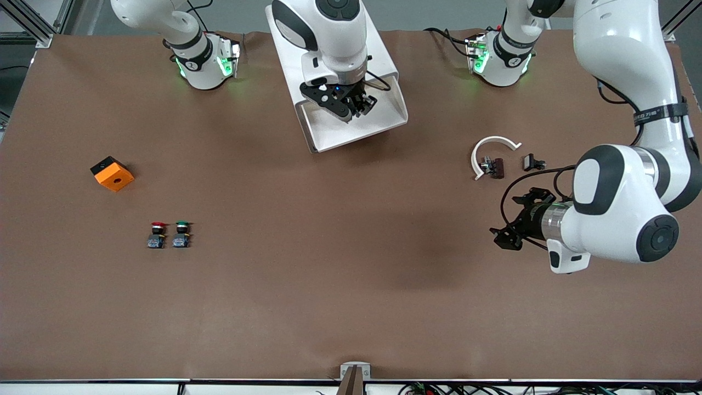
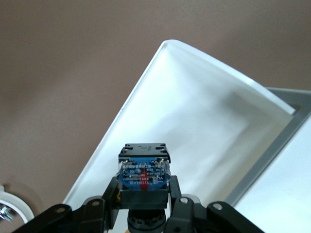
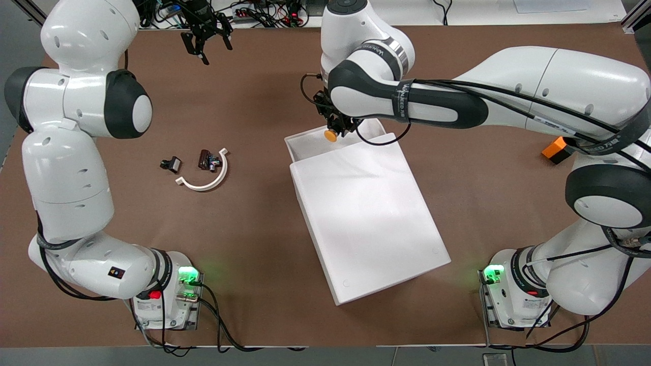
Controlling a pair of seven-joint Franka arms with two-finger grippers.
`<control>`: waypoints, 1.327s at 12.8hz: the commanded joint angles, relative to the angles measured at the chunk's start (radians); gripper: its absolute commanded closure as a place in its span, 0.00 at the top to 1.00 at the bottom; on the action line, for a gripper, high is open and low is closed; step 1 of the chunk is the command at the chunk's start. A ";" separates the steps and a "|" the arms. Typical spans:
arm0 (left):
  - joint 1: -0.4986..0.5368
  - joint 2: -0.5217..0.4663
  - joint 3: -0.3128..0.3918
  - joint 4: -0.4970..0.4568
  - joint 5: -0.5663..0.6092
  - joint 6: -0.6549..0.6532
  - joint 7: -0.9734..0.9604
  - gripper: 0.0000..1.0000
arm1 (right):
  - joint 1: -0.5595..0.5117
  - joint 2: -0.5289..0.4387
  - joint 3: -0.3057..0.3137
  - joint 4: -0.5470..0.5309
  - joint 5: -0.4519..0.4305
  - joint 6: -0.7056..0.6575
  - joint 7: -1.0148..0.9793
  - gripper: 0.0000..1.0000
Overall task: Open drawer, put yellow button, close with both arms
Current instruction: 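Lower the yellow button into the open drawer and open the right gripper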
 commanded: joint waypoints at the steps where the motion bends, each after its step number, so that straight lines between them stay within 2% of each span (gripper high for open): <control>1: -0.021 -0.067 -0.014 -0.039 0.055 0.043 0.157 1.00 | 0.044 0.033 -0.009 0.004 -0.066 0.046 0.129 0.00; 5: -0.038 -0.091 -0.017 -0.042 0.067 0.075 0.363 1.00 | 0.062 0.058 -0.009 0.005 -0.080 0.051 0.134 0.00; 6: -0.047 -0.096 -0.017 -0.047 0.087 0.081 0.398 1.00 | 0.061 0.059 -0.009 0.005 -0.080 0.049 0.126 0.39; 7: -0.053 -0.108 -0.019 -0.051 0.096 0.095 0.444 1.00 | 0.062 0.058 -0.011 0.008 -0.083 0.049 0.108 0.99; 9: -0.053 -0.108 -0.026 -0.057 0.096 0.121 0.504 1.00 | 0.047 0.056 -0.011 0.030 -0.080 0.046 0.059 1.00; 13: -0.089 -0.095 -0.037 -0.056 0.096 0.163 0.506 1.00 | 0.021 0.056 -0.014 0.079 -0.068 0.012 0.003 1.00; 17: -0.096 -0.086 -0.037 -0.054 0.096 0.176 0.506 1.00 | -0.069 0.056 -0.012 0.143 -0.049 -0.064 -0.220 1.00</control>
